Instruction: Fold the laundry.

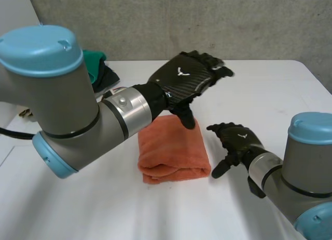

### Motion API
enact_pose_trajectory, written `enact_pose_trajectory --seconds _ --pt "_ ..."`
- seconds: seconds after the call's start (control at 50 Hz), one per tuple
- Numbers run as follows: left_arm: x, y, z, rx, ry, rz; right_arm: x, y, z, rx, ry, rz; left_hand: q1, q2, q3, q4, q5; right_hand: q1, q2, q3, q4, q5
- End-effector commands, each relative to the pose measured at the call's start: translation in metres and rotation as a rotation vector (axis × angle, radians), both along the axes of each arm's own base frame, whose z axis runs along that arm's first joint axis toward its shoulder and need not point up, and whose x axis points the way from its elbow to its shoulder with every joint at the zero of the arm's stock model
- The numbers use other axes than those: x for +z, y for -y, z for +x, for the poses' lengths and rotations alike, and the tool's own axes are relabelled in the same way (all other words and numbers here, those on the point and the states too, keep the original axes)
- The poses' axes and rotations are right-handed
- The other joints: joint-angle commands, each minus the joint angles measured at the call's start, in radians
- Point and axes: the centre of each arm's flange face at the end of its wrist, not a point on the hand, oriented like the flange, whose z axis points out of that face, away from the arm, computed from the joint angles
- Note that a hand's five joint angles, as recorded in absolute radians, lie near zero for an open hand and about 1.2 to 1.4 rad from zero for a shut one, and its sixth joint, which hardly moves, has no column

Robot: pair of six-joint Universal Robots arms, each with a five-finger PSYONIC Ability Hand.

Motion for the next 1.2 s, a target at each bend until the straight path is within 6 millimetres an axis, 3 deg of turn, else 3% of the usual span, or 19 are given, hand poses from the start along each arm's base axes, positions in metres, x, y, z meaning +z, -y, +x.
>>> enact_pose_trajectory --seconds 0.02,0.22,0.26,0.28,0.3,0.32,0.5,0.56,0.58,0.62,0.64,0.7,0.72,0.86,1.02,1.2 --pt "0.002 -0.009 -0.005 -0.113 -0.011 0.097 -0.023 -0.002 0.020 0.034 0.130 0.093 -0.008 -0.028 -0.026 -0.022 -0.041 -0.049 -0.033 -0.034 -0.031 -0.041" --pt "-0.003 -0.011 -0.008 -0.120 -0.005 0.110 -0.040 -0.002 0.046 0.098 0.146 0.056 -0.005 -0.025 -0.023 -0.019 -0.038 -0.012 0.003 0.002 0.006 -0.005" --pt "-0.004 -0.010 -0.008 -0.120 -0.004 0.111 -0.042 -0.002 0.049 0.103 0.146 0.055 -0.005 -0.025 -0.023 -0.019 -0.038 0.230 0.245 0.244 0.248 0.237" --pt "-0.005 -0.010 -0.008 -0.119 -0.003 0.114 -0.043 0.002 0.051 0.101 0.147 0.041 -0.005 -0.025 -0.023 -0.019 -0.038 0.772 0.788 0.787 0.790 0.780" --pt "-0.005 -0.010 -0.008 -0.119 -0.003 0.114 -0.043 0.004 0.052 0.098 0.147 0.031 -0.005 -0.025 -0.023 -0.019 -0.038 1.089 1.104 1.103 1.107 1.096" --pt "-0.005 -0.010 -0.008 -0.118 -0.002 0.115 -0.044 0.007 0.053 0.094 0.146 0.023 -0.005 -0.025 -0.023 -0.019 -0.038 1.172 1.188 1.186 1.190 1.180" --pt "-0.006 -0.011 -0.008 -0.119 -0.001 0.118 -0.032 0.040 0.044 -0.011 0.017 -0.148 -0.002 -0.022 -0.020 -0.016 -0.035 1.173 1.188 1.187 1.191 1.181" --pt "-0.003 -0.011 -0.008 -0.120 -0.005 0.111 -0.019 0.068 0.030 -0.075 0.000 -0.219 -0.002 -0.022 -0.020 -0.016 -0.035 1.173 1.188 1.187 1.191 1.181" --pt "-0.002 -0.012 -0.008 -0.121 -0.007 0.110 -0.012 0.090 0.019 -0.116 0.002 -0.257 -0.002 -0.022 -0.020 -0.016 -0.035 1.173 1.188 1.187 1.191 1.181" --pt "0.001 -0.012 -0.008 -0.122 -0.013 0.100 -0.005 0.112 0.007 -0.158 0.009 -0.294 -0.002 -0.022 -0.020 -0.016 -0.035 1.173 1.188 1.187 1.191 1.181" --pt "0.003 -0.012 -0.008 -0.120 -0.016 0.098 -0.004 0.132 -0.005 -0.195 0.007 -0.318 -0.002 -0.022 -0.020 -0.016 -0.035 1.173 1.188 1.187 1.191 1.181" --pt "0.008 -0.013 -0.008 -0.124 -0.027 0.088 -0.003 0.164 -0.022 -0.252 0.013 -0.352 -0.005 -0.025 -0.023 -0.019 -0.038 1.173 1.188 1.187 1.191 1.181" --pt "0.012 -0.014 -0.009 -0.127 -0.037 0.085 -0.001 0.184 -0.037 -0.295 0.014 -0.376 -0.005 -0.025 -0.023 -0.019 -0.038 1.173 1.188 1.187 1.191 1.181" --pt "0.032 -0.020 -0.008 -0.138 -0.091 0.098 -0.005 0.265 -0.106 -0.462 -0.002 -0.488 -0.005 -0.025 -0.023 -0.019 -0.038 1.173 1.188 1.187 1.191 1.181" --pt "0.039 -0.026 -0.011 -0.154 -0.117 0.094 -0.021 0.311 -0.171 -0.566 -0.087 -0.483 -0.005 -0.025 -0.023 -0.019 -0.038 1.173 1.188 1.187 1.191 1.181" --pt "0.036 -0.028 -0.014 -0.161 -0.113 0.098 -0.008 0.324 -0.208 -0.608 -0.140 -0.535 -0.002 -0.022 -0.020 -0.016 -0.035 1.173 1.188 1.187 1.191 1.181"
